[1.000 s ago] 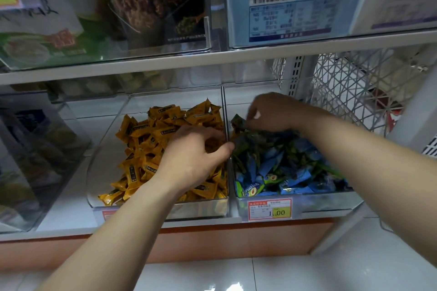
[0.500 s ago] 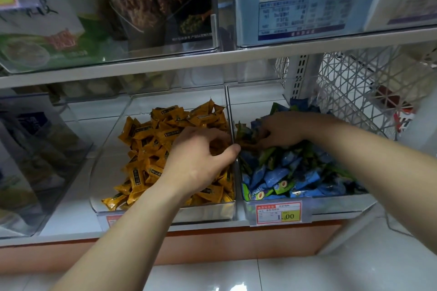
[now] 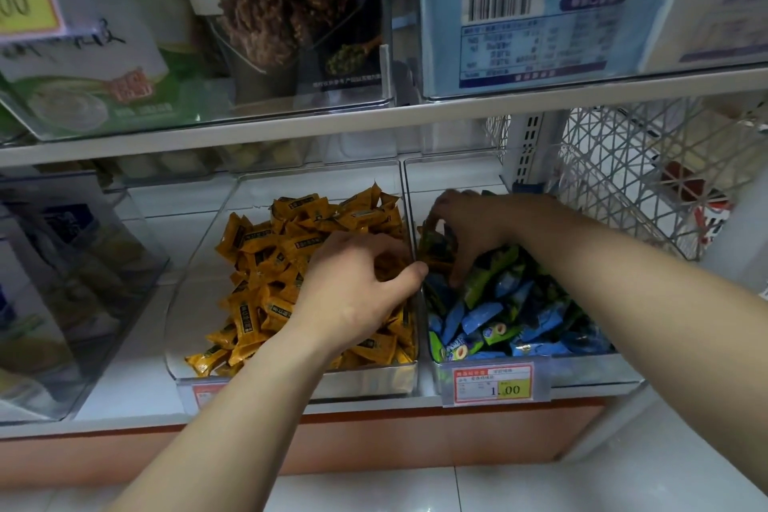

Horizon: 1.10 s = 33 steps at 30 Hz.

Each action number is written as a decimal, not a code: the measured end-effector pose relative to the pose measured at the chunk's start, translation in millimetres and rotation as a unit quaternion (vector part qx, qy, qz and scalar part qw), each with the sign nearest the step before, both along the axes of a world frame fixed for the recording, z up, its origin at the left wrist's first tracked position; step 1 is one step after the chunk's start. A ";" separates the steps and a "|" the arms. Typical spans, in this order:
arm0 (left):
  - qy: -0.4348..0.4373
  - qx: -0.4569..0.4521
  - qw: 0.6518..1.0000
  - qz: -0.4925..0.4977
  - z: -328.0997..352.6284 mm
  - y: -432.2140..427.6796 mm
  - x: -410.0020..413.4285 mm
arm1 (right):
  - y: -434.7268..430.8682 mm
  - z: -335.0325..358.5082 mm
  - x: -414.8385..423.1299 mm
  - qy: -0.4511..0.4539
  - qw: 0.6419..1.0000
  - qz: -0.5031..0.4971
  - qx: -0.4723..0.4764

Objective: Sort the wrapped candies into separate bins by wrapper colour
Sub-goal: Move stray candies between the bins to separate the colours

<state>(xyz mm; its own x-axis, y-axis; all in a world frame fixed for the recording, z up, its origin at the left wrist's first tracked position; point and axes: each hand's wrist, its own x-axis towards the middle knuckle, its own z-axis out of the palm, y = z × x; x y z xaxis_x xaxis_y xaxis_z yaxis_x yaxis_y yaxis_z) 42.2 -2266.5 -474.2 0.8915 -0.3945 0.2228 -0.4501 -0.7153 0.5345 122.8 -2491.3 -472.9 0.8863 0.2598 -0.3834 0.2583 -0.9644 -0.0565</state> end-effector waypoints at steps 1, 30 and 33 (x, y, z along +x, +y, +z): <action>0.000 -0.001 1.000 -0.001 -0.3 -0.4 0.0 | 1.2 -6.1 2.0 0.033 0.999 -0.007 0.016; 0.000 -0.008 1.000 -0.004 -3.7 0.9 1.3 | -7.3 -20.8 -16.3 0.038 0.997 -0.004 0.071; -0.010 -0.013 1.000 -0.006 -3.4 0.4 2.2 | -18.1 -19.1 -35.6 -0.014 0.994 0.035 0.104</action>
